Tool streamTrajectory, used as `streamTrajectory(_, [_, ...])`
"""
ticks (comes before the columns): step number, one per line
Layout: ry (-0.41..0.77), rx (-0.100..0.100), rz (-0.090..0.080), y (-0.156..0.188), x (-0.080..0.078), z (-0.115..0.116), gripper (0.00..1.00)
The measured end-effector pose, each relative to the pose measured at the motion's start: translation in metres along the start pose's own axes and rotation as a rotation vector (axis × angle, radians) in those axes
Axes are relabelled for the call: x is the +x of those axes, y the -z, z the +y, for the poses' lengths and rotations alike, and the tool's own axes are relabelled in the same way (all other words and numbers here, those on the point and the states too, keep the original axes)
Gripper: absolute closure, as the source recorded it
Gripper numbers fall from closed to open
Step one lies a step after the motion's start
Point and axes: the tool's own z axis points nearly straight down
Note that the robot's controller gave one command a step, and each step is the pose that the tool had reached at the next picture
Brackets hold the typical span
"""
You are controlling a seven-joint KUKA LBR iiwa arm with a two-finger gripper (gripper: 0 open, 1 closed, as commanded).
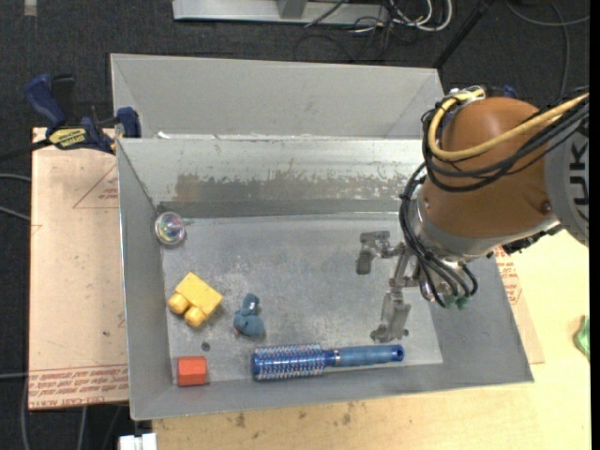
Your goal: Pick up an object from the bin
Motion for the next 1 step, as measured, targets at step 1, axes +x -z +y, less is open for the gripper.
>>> streamTrajectory(1, [0.169,0.000,0.006,-0.1292,-0.0119,0.0116,0.00])
